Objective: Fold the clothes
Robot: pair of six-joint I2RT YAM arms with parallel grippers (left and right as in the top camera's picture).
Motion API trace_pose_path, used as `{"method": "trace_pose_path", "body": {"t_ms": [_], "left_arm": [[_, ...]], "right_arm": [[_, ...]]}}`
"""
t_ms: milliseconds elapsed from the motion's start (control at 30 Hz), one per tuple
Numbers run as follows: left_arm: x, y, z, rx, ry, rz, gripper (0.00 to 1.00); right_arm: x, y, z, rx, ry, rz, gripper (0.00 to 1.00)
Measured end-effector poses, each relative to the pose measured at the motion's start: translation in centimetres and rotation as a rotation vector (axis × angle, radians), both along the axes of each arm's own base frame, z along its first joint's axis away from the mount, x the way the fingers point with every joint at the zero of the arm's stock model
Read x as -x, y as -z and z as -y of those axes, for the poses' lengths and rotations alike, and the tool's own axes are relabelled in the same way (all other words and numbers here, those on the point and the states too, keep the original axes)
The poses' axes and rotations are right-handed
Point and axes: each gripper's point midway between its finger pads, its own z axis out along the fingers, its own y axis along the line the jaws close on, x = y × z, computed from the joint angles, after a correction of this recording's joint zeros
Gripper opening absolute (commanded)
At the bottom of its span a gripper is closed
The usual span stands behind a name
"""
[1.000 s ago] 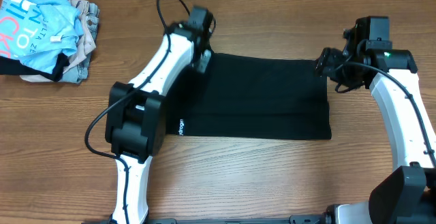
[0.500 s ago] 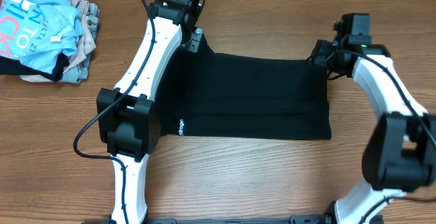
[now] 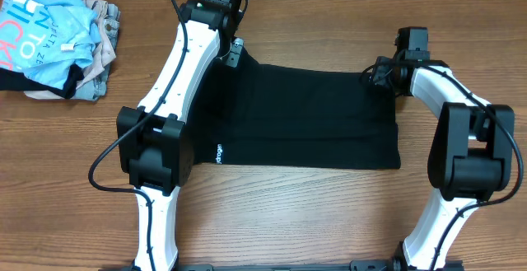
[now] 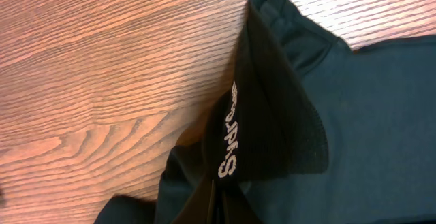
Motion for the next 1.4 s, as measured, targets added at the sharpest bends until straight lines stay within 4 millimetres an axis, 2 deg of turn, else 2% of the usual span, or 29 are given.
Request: {"method": "trace_pose_path", "body": {"t_ms": [100, 167, 200, 433, 567, 633, 767, 933, 1033, 1100, 1167, 1267, 1400], "left_arm": [[0.0, 0.0, -0.7, -0.01, -0.013, -0.005, 0.04], [0.1, 0.1, -1.2, -0.015, -0.022, -0.011, 0.04], [0.1, 0.1, -1.5, -0.016, -0.027, -0.015, 0.04], [0.6, 0.0, -3.8, -0.04, -0.068, -0.046, 0.04], [0.8, -2.0, -5.2, -0.047, -0.093, -0.05, 0.04], [1.0, -3.2, -5.6, -0.046, -0.102, -0.047, 0.04], [1.8, -5.2, -6.1, -0.037, -0.11, -0.059, 0.04], [5.1, -5.1, -6.5, -0.036, -0.109, -0.193, 0.04], [6.6, -4.9, -6.5, -0.035, -0.106, -0.258, 0.04], [7.1, -4.9, -6.4, -0.032, -0.105, -0.281, 0.04], [7.3, -4.7, -6.3, -0.024, -0.105, -0.29, 0.04], [8.3, -3.6, -6.2, -0.023, -0.11, -0.339, 0.04], [11.2, -1.8, -6.8, -0.05, -0.114, -0.451, 0.04]], "right_arm": [[-0.1, 0.0, 0.1, 0.005, 0.005, 0.005, 0.39], [-0.1, 0.0, 0.2, 0.01, 0.002, 0.003, 0.1], [-0.1, 0.0, 0.1, 0.008, 0.001, 0.004, 0.04], [0.8, -0.1, 0.1, 0.001, 0.005, -0.055, 0.04], [1.5, -1.9, -0.6, -0.036, -0.01, -0.13, 0.04], [1.9, -3.3, -1.1, -0.062, -0.019, -0.151, 0.04], [3.2, -7.7, -2.2, -0.115, -0.041, -0.141, 0.04], [7.0, -12.5, -2.8, -0.152, -0.034, -0.163, 0.04], [9.3, -14.1, -2.8, -0.166, -0.021, -0.2, 0.04], [10.3, -14.3, -2.6, -0.173, -0.011, -0.217, 0.04], [11.8, -13.7, -2.5, -0.186, -0.002, -0.25, 0.04], [14.1, -11.7, -2.6, -0.216, 0.012, -0.321, 0.04], [17.5, -8.7, -2.4, -0.257, 0.047, -0.429, 0.04]]}}
